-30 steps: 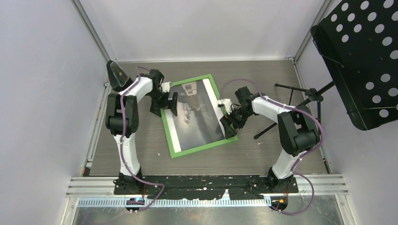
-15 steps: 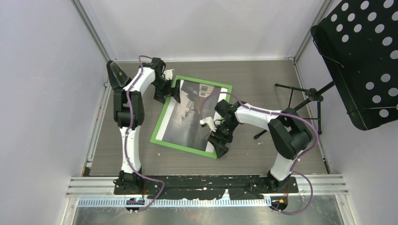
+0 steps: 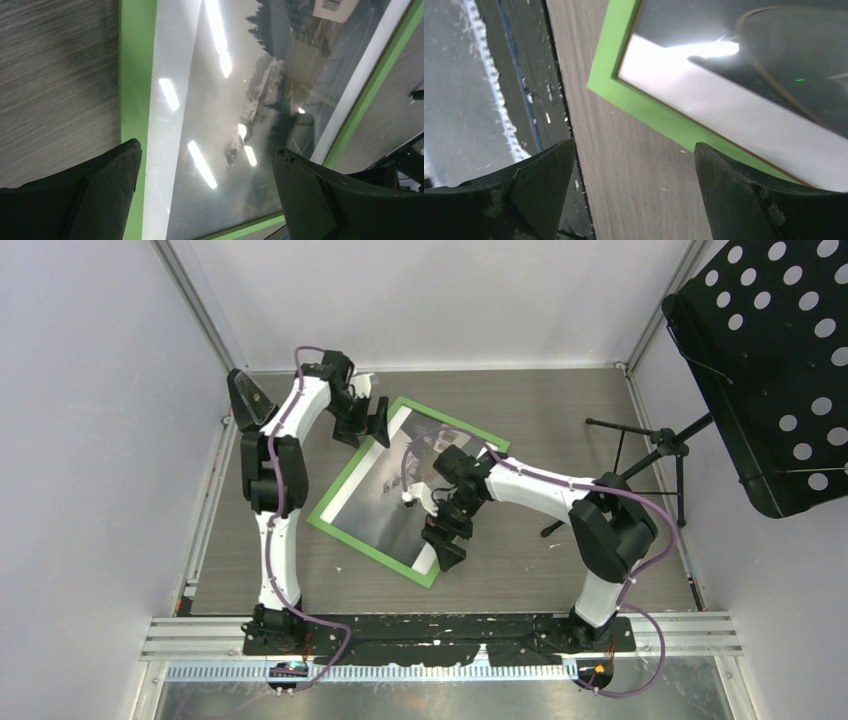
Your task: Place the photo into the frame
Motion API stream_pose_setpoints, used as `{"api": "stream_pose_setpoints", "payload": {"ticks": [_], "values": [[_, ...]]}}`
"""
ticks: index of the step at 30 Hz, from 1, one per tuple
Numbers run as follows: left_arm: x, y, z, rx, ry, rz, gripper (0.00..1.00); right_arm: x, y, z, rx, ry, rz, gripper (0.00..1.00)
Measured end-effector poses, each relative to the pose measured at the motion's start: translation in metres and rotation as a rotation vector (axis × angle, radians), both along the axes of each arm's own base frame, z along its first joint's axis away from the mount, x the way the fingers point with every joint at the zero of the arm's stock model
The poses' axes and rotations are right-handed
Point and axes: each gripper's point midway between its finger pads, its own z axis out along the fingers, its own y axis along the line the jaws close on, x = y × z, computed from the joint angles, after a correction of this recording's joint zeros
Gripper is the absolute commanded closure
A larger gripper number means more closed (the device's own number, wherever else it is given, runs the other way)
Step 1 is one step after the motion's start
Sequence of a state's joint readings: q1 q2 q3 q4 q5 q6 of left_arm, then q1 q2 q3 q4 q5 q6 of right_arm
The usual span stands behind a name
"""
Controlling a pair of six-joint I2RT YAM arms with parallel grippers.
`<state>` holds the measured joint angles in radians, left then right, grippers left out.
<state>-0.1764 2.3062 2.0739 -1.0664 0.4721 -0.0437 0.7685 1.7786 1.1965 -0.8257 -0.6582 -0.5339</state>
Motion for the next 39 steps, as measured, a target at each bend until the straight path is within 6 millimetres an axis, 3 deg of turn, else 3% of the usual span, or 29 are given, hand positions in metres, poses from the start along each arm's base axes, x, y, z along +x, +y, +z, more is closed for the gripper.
{"api": "stream_pose_setpoints", "payload": {"ticks": [7, 12, 18, 24, 28, 34, 39], "values": [[-0.019, 0.013, 0.059, 0.032, -0.174, -0.009, 0.0, 0.069, -0.003, 0.049, 0.07, -0.214, -0.194, 0.05], [-0.047, 0.023, 0.085, 0.047, -0.287, -0.031, 0.0, 0.142, -0.029, 0.08, 0.086, -0.351, -0.423, 0.05], [-0.096, 0.028, 0.063, 0.073, -0.263, -0.09, 0.01, 0.223, -0.064, 0.095, 0.08, -0.444, -0.638, 0.04], [-0.15, 0.022, 0.048, 0.135, -0.266, -0.215, 0.0, 0.286, -0.086, 0.075, 0.058, -0.45, -0.745, 0.05], [-0.175, 0.024, 0.043, 0.193, -0.292, -0.279, 0.0, 0.312, -0.099, 0.054, 0.024, -0.436, -0.784, 0.04], [-0.207, 0.043, 0.005, 0.334, -0.23, -0.342, 0.0, 0.338, -0.105, 0.031, -0.002, -0.421, -0.807, 0.04], [-0.212, 0.04, -0.005, 0.428, -0.266, -0.417, 0.0, 0.348, -0.11, 0.018, -0.014, -0.402, -0.823, 0.05]]}}
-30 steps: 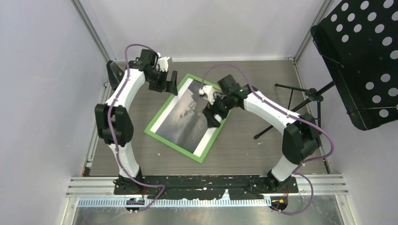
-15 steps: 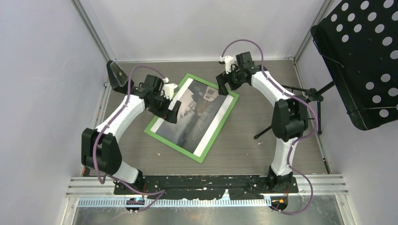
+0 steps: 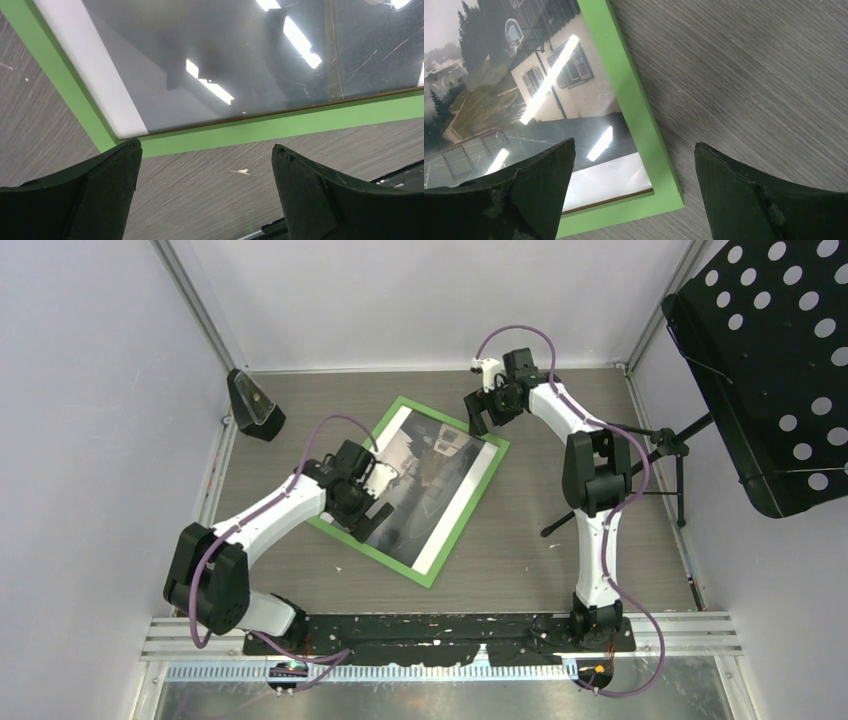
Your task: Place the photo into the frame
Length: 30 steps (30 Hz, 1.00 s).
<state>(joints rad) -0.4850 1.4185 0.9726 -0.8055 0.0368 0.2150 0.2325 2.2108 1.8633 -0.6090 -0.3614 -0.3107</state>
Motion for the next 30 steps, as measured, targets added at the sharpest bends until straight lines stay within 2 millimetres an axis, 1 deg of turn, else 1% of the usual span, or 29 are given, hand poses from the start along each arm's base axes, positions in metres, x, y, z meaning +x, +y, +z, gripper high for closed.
{"api": "stream_pose_setpoints", "payload": {"ticks": [3, 6, 11, 14, 17, 21, 23, 25, 30], "values": [[-0.001, -0.006, -0.005, 0.053, -0.037, -0.056, 0.0, 0.004, -0.003, -0.006, 0.007, 0.014, -0.01, 0.05], [-0.007, -0.009, -0.013, 0.102, -0.048, -0.112, 0.0, 0.005, -0.006, -0.01, 0.018, 0.031, -0.017, 0.05], [-0.02, -0.006, -0.025, 0.191, -0.055, -0.196, 0.0, 0.008, -0.005, -0.013, 0.054, 0.052, -0.021, 0.04], [-0.024, -0.003, -0.029, 0.236, -0.066, -0.238, 0.0, 0.009, -0.004, -0.016, 0.072, 0.07, -0.021, 0.05], [-0.023, -0.001, -0.03, 0.276, -0.085, -0.261, 0.0, 0.006, -0.002, -0.02, 0.087, 0.102, -0.022, 0.05], [-0.017, 0.0, -0.034, 0.318, -0.104, -0.275, 0.0, 0.007, 0.001, -0.026, 0.099, 0.143, -0.02, 0.05], [-0.016, 0.002, -0.038, 0.337, -0.097, -0.28, 0.0, 0.005, 0.003, -0.031, 0.105, 0.17, -0.016, 0.05], [-0.017, 0.005, -0.043, 0.375, -0.084, -0.286, 0.0, -0.003, 0.003, -0.035, 0.109, 0.209, -0.014, 0.05], [-0.017, 0.009, -0.046, 0.424, -0.073, -0.298, 0.0, -0.014, 0.005, -0.038, 0.117, 0.255, -0.005, 0.04]]}}
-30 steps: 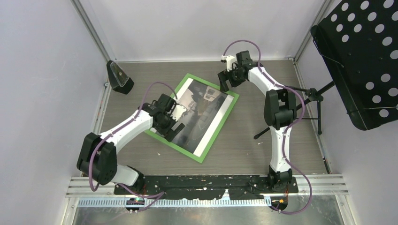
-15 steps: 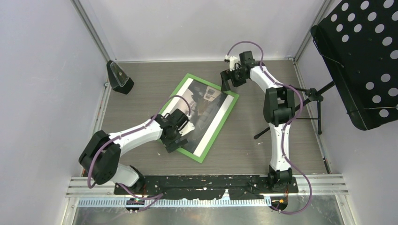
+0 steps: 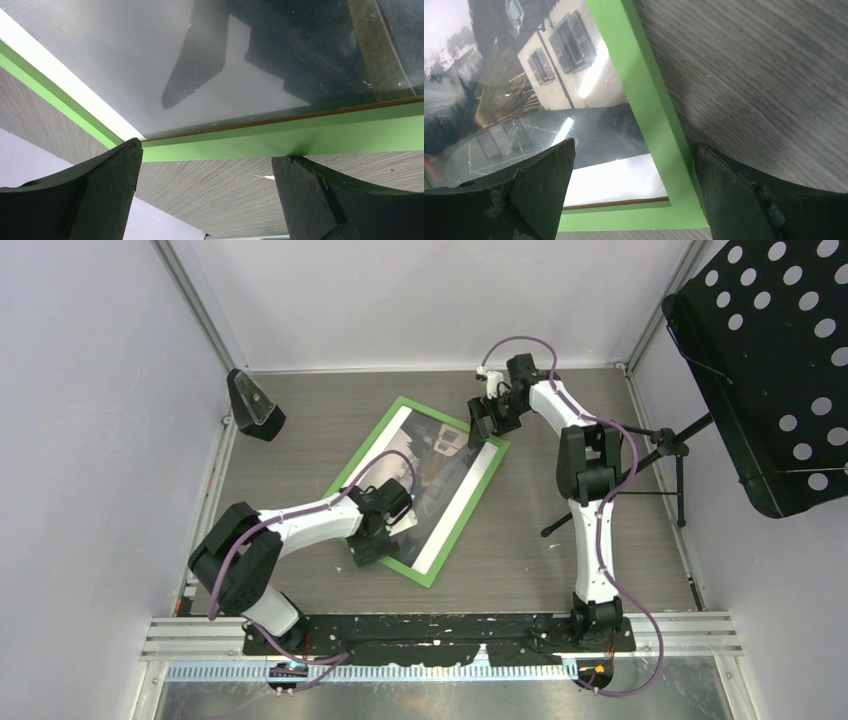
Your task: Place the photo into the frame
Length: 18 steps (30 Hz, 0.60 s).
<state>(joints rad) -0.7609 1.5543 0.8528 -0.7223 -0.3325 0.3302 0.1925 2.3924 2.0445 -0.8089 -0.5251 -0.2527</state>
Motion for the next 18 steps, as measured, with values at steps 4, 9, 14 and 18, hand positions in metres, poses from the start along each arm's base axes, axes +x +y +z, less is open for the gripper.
{"api": "stream_pose_setpoints", "payload": {"ticks": [4, 9, 14, 18], "values": [[0.005, 0.002, 0.002, 0.031, -0.019, 0.0, 0.0, -0.007, -0.003, 0.0, 0.013, 0.005, 0.005, 0.04], [0.016, 0.007, 0.005, 0.088, -0.058, -0.006, 0.01, -0.023, -0.019, 0.0, 0.011, 0.015, -0.007, 0.03], [0.022, 0.015, 0.009, 0.152, -0.085, -0.023, 0.0, -0.047, -0.032, -0.001, -0.011, 0.031, -0.015, 0.03], [0.029, 0.023, 0.013, 0.209, -0.105, -0.035, 0.0, -0.07, -0.042, -0.002, -0.046, 0.043, -0.015, 0.03]]}}
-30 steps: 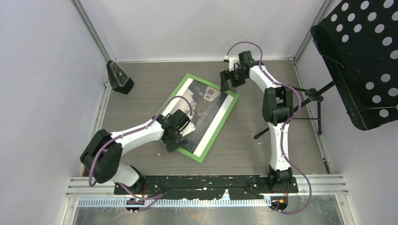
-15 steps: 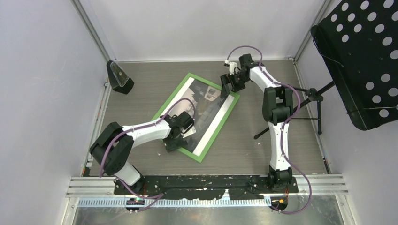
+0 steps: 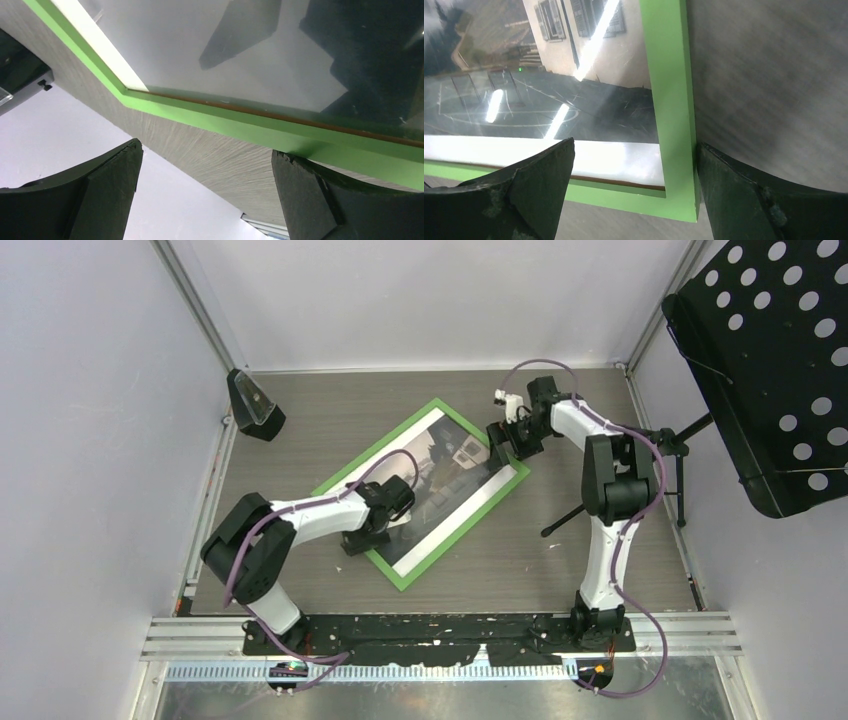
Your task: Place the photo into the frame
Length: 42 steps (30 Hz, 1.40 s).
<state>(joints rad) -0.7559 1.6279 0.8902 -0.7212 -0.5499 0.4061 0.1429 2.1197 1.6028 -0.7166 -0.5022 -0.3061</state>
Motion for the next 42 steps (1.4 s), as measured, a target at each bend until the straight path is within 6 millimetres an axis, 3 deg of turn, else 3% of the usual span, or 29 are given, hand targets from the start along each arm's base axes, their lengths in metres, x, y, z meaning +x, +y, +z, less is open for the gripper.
{"api": "stream_pose_setpoints", "payload": {"ticks": [13, 20, 31, 37, 42], "values": [[0.046, 0.022, 0.015, 0.029, -0.093, 0.093, 0.0, -0.082, -0.02, 0.0, -0.063, 0.092, 0.02, 0.03], [0.065, 0.02, 0.018, 0.028, -0.103, 0.125, 0.0, -0.115, -0.027, 0.008, -0.076, 0.118, 0.044, 0.03], [0.108, -0.018, 0.013, -0.128, -0.117, 0.226, 0.0, -0.145, -0.022, 0.011, -0.033, 0.148, 0.072, 0.03], [0.106, -0.012, 0.015, -0.181, -0.095, 0.286, 0.0, -0.149, -0.023, 0.013, -0.034, 0.143, 0.072, 0.04], [0.097, -0.007, 0.04, -0.273, -0.101, 0.333, 0.0, -0.147, -0.022, 0.018, -0.031, 0.127, 0.067, 0.04]]}}
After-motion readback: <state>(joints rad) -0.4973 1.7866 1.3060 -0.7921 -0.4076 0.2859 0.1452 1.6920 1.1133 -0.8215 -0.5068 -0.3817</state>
